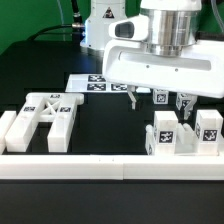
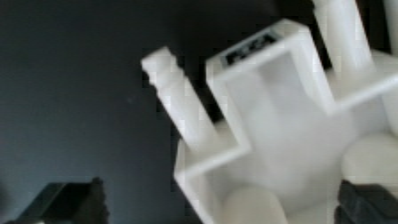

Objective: Assemble chair

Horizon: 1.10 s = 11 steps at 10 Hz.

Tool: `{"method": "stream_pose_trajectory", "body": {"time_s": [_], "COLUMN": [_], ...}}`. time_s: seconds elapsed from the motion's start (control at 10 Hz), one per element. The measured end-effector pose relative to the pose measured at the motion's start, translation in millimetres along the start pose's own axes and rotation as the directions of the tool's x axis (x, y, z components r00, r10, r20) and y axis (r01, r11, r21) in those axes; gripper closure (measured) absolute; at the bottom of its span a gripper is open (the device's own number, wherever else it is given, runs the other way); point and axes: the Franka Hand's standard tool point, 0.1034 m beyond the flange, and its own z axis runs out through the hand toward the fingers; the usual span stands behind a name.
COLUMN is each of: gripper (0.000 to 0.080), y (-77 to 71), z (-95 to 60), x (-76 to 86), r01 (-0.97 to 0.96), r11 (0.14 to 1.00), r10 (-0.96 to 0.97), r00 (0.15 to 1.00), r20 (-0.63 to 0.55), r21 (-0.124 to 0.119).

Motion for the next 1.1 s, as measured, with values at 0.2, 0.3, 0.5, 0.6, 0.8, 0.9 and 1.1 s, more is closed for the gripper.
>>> {"method": "stream_pose_trajectory", "body": {"time_s": [0.2, 0.3, 0.5, 0.6, 0.8, 0.9, 1.1], "gripper": [0.0150, 0.0150, 0.0150, 0.0150, 0.0150, 0.0150, 0.0150], "y": [-0.3, -0.1, 7.1, 5.2, 5.3, 5.2, 8.2], "z": [9.0, 13.9, 12.6, 13.4, 14.2, 14.2, 18.4], "x": [-2.2, 0.1, 22.2, 22.0, 21.0, 21.0, 21.4], "r01": [0.012, 0.049, 0.150, 0.141, 0.142, 0.143, 0.232], "r11": [1.000, 0.999, 0.989, 0.990, 0.990, 0.990, 0.973], "r10": [-0.012, -0.049, -0.150, -0.140, -0.142, -0.142, -0.232], "r00": [1.000, 0.999, 0.988, 0.990, 0.989, 0.989, 0.973], "r20": [0.000, 0.003, 0.042, 0.030, 0.032, 0.032, -0.013], "r21": [-0.005, -0.010, -0.013, -0.010, -0.012, -0.012, -0.008]}}
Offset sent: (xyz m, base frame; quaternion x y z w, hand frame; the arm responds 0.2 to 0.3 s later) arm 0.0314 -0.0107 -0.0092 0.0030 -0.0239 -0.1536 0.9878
